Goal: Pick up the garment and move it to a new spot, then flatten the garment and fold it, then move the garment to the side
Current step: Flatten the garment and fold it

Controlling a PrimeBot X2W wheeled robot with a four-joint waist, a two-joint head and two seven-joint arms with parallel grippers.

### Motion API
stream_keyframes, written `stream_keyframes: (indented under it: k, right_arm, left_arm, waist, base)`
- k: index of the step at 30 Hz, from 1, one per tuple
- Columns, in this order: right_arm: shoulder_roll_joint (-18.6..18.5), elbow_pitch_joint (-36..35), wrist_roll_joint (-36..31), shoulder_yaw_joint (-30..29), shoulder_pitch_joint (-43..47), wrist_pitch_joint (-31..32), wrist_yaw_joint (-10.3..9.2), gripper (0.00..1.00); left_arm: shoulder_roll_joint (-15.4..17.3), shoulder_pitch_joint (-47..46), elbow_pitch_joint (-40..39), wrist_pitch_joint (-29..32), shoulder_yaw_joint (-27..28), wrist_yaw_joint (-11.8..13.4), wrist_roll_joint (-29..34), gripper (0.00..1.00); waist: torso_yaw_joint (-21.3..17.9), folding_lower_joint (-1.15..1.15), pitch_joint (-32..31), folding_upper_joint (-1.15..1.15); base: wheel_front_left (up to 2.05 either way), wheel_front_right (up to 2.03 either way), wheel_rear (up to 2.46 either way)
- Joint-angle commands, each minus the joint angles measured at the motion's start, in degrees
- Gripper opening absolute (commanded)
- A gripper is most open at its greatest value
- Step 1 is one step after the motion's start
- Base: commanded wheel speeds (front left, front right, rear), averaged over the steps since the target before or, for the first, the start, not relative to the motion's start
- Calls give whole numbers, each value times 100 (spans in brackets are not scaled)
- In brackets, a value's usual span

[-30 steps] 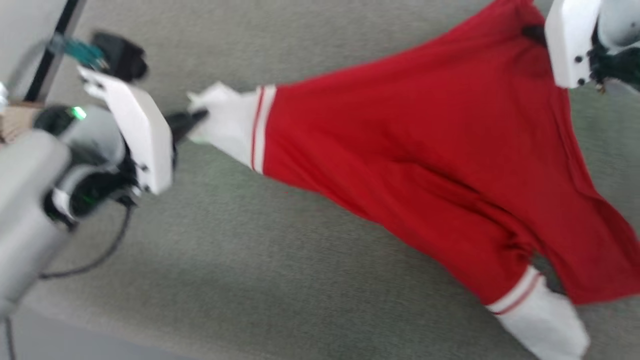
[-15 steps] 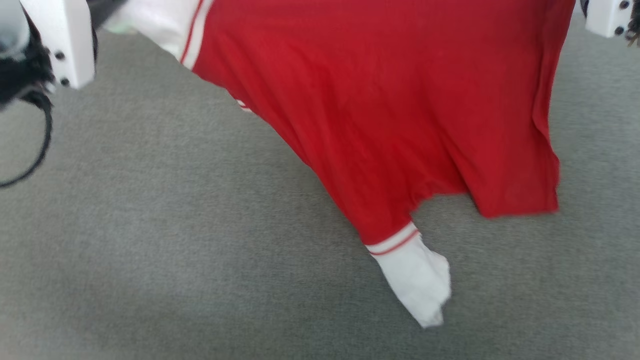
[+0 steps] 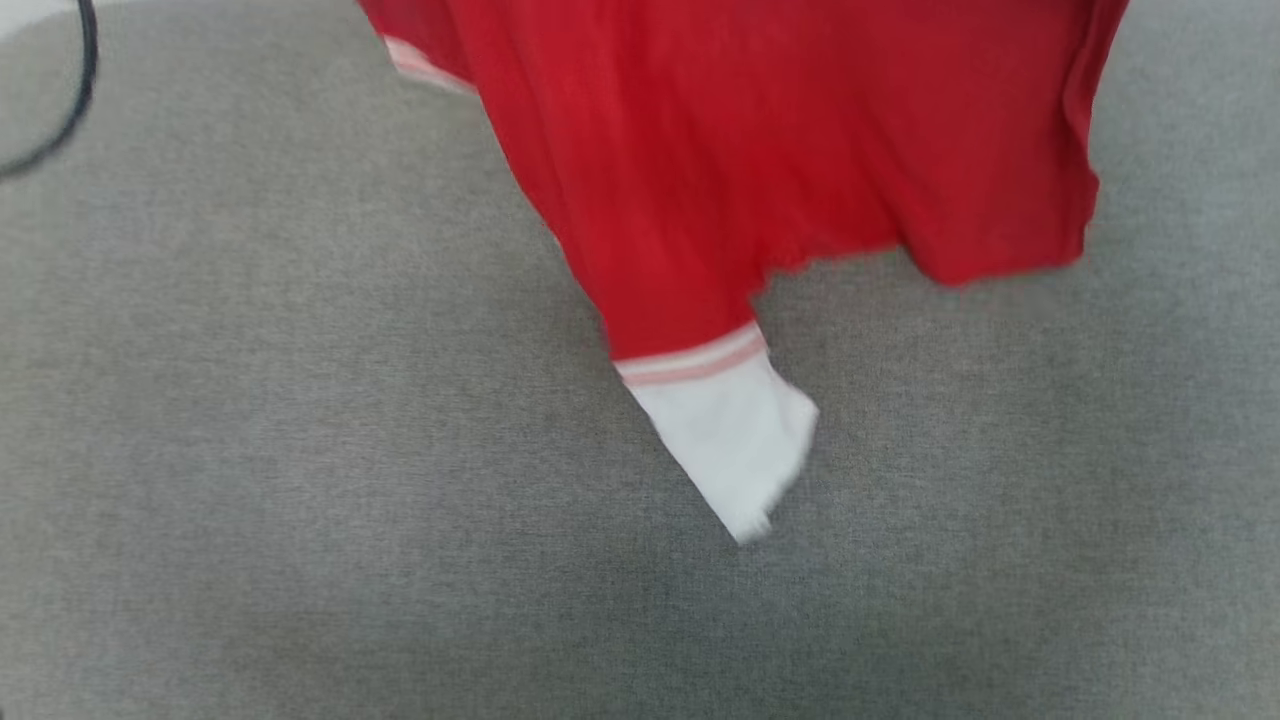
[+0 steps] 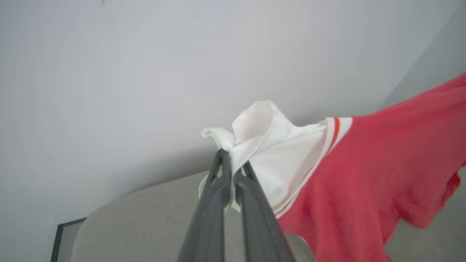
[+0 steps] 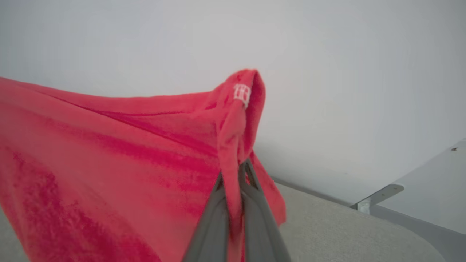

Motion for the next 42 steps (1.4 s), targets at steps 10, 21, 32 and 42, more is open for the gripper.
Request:
stream_keyframes:
  k: [10, 21, 32, 42]
  right_arm:
    - [669, 1336, -1994, -548, -1144, -3015, -15, 0]
    - [1033, 2712, -3123, -683, -1073, -4310, -15, 0]
    - [1134, 3163, -2138, -13, -48, -3486, -13, 0]
    - [576, 1804, -663, 1117, 1340, -2261, -9, 0]
  left_arm:
    - [-716, -1547, 1629, -2839, 239, -79, 1151, 0]
    - [-1083, -1197, 2439, -4504, -78, -772, 1682, 0]
    - [-913, 548, 1890, -2748, -917, -885, 589, 0]
    - [-144, 1978, 558, -976, -1325, -877, -609, 0]
  waist:
    - [-88, 0, 678, 0]
    - [123, 0, 655, 0]
    - [266, 0, 324, 0]
    - [325, 0, -45, 0]
  base:
    - [0, 0, 0]
    - [0, 0, 0]
    - [0, 0, 0]
    - [0, 0, 0]
